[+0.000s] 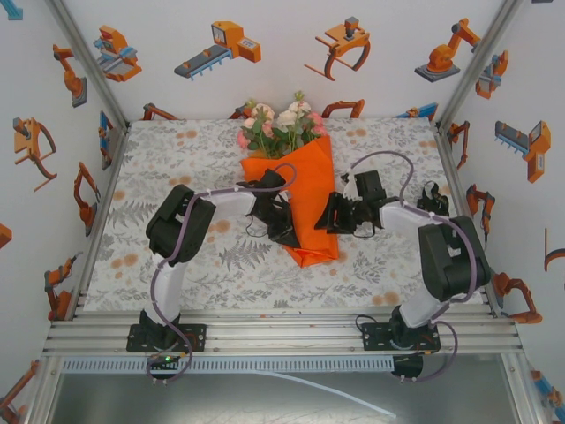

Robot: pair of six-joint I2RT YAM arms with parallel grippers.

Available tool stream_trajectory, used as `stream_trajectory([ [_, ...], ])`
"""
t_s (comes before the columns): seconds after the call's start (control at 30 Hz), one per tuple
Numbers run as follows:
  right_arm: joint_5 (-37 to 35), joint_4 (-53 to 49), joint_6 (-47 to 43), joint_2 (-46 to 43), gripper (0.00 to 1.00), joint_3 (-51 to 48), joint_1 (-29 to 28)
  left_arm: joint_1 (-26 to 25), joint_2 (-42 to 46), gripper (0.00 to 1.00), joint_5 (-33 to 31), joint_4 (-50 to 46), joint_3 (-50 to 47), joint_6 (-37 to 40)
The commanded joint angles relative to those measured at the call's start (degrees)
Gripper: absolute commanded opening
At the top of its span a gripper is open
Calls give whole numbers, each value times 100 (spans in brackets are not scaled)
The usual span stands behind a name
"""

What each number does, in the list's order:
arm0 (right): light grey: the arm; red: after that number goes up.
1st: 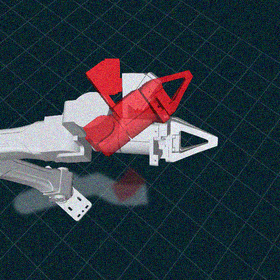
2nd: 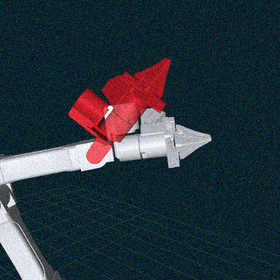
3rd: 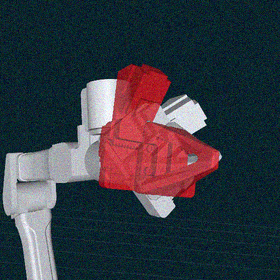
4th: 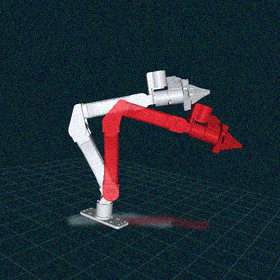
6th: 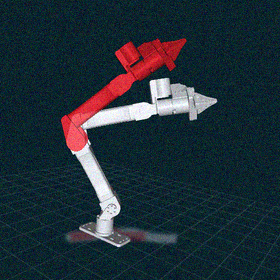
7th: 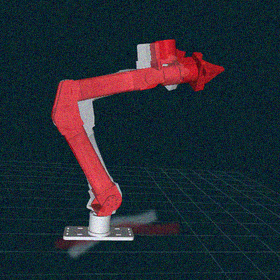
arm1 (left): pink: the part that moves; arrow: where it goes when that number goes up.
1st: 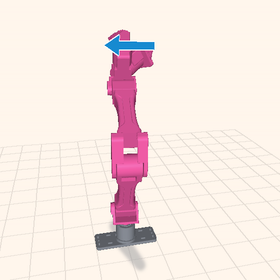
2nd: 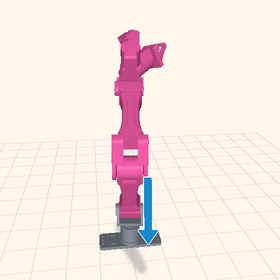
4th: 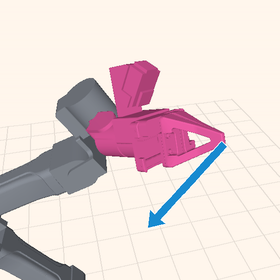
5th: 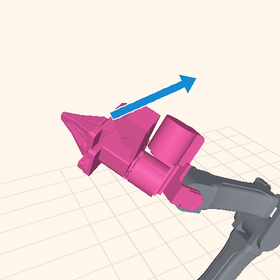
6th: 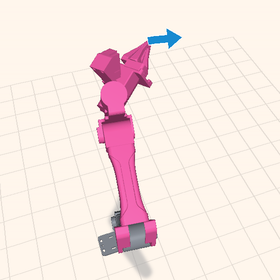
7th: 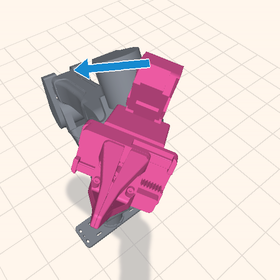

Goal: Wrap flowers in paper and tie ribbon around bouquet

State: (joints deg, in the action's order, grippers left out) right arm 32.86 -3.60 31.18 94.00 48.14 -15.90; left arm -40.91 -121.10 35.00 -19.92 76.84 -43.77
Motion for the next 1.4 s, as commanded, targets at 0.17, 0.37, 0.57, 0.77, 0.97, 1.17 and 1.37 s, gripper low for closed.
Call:
stream_trajectory([
  [0.17,635,1449,1345,1352,48,303,495,-41,-10,10,-402,-99,-342,211],
  [0.37,551,2069,2003,2085,48,850,897,-32,102,9,-362,-73,-428,181],
  [0.57,685,2035,2176,2973,48,1939,1061,-30,236,9,-379,-142,-473,132],
  [0.77,689,1837,2393,3928,48,3202,1322,-25,340,8,-553,-374,-501,111],
  [0.97,733,1381,2418,4775,48,4498,1439,-27,474,8,-673,-507,-606,33],
  [1.17,624,937,2516,5525,48,5795,1448,-23,525,8,-775,-713,-613,53],
  [1.37,403,511,2853,6221,48,7127,1444,-15,535,7,-833,-744,-566,10],
])
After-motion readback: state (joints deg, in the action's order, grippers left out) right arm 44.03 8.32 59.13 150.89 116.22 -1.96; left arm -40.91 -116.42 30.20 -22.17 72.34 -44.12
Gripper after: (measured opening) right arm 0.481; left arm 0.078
